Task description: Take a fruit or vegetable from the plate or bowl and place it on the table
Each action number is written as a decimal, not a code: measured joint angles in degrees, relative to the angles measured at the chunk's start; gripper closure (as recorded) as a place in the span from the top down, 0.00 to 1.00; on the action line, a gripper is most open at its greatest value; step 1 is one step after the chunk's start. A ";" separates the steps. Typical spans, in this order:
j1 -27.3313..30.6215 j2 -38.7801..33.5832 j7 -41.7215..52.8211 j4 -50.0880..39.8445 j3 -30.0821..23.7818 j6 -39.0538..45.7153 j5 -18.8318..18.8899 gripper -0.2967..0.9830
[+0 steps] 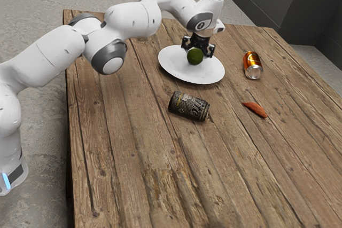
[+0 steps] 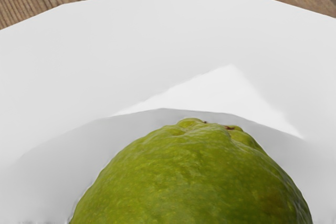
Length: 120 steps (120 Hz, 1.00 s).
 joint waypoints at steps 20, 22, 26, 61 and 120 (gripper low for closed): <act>0.18 -2.58 -0.08 0.62 -0.62 -0.67 0.33 0.45; 0.34 -3.04 -0.09 1.10 -0.44 -0.95 0.36 0.45; 0.81 -3.77 -0.11 2.17 0.35 -1.58 0.41 0.45; 10.60 -5.77 -0.19 5.16 7.33 -5.34 0.55 0.45; 10.89 -8.00 0.30 4.46 6.43 -6.30 -3.31 0.76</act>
